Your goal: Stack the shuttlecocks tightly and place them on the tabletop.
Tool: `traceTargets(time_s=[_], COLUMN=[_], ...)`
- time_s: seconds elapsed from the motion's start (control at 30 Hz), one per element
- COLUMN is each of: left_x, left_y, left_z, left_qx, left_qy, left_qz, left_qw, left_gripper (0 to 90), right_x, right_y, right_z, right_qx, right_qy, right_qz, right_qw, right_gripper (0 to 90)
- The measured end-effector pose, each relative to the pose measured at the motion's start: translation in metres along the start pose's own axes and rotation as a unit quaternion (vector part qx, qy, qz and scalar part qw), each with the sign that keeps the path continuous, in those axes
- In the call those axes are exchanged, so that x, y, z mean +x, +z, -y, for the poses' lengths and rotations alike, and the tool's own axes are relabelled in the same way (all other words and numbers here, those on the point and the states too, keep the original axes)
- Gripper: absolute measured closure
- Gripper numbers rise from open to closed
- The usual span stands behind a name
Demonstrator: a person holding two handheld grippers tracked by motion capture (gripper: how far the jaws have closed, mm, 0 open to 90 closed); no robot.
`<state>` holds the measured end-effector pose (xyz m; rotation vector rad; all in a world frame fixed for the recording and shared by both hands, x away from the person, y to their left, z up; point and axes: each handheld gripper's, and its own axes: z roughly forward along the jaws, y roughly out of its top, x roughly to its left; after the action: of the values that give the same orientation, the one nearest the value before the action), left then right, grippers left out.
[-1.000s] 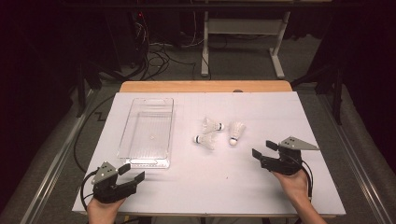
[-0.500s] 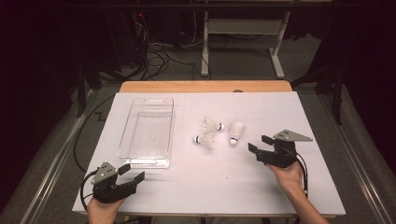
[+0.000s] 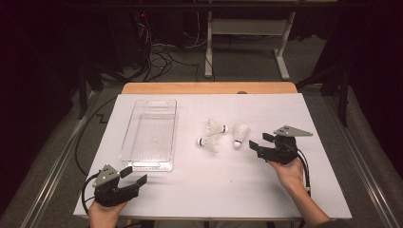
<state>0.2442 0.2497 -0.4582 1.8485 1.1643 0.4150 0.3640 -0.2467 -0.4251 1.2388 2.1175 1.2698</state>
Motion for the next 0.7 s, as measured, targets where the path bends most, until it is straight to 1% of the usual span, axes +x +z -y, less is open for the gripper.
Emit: traceTargets(time_s=[0.27,0.43,0.7], left_x=[0.0,-0.001,-0.001], left_y=[0.0,0.0,0.0], left_z=[0.0,0.0,0.0], left_qx=[0.0,0.001,0.001], left_qy=[0.002,0.003,0.004], left_qz=[0.0,0.001,0.002], left_qw=[1.0,1.0,1.0], left_gripper=[33.2,33.1,33.1], right_x=[-0.001,-0.001,-0.001], right_y=[0.007,0.012,0.021], right_z=[-0.008,-0.011,-0.018], right_qx=[0.01,0.017,0.026], right_qy=[0.0,-0.005,-0.005], right_qz=[-0.005,0.0,-0.001], right_qw=[0.9999,0.9998,0.9997], right_gripper=[33.2,33.2,32.6])
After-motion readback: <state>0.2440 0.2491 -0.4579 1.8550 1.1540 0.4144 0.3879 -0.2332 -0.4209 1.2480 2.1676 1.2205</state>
